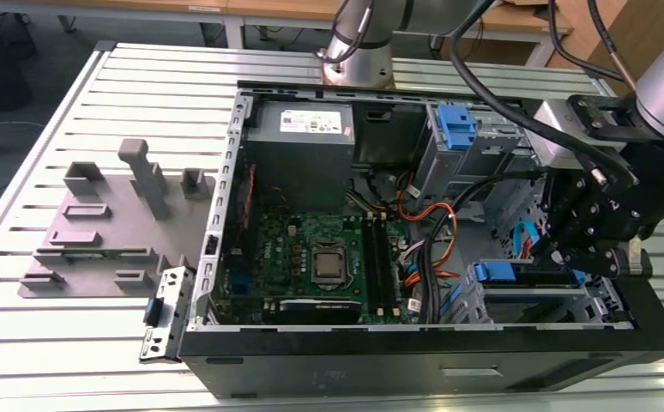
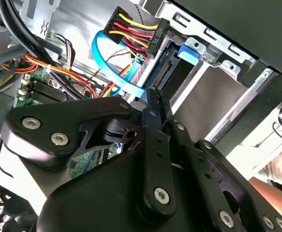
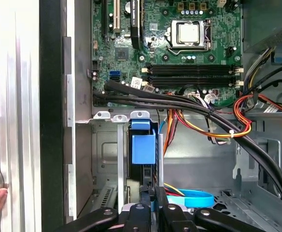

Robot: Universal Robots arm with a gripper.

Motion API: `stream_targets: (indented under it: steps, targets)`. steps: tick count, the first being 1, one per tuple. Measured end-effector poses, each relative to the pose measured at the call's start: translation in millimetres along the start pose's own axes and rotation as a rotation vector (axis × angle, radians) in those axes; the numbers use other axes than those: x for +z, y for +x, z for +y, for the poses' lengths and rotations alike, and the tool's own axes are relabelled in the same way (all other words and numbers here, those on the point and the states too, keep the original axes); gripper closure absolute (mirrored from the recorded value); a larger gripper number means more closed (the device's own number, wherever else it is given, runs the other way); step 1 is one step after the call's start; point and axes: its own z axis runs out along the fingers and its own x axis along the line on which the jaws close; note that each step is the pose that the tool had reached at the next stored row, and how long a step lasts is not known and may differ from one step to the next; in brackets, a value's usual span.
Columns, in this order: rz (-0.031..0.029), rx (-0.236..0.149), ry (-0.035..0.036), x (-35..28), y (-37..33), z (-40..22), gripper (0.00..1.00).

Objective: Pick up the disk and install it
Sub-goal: 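Insert the first disk wire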

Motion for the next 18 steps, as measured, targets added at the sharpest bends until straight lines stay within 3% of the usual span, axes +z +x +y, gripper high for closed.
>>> stream_targets:
  steps: [18]
  targets:
    - [0.0,0.0,0.0,3.5,0.0,0.0,0.84]
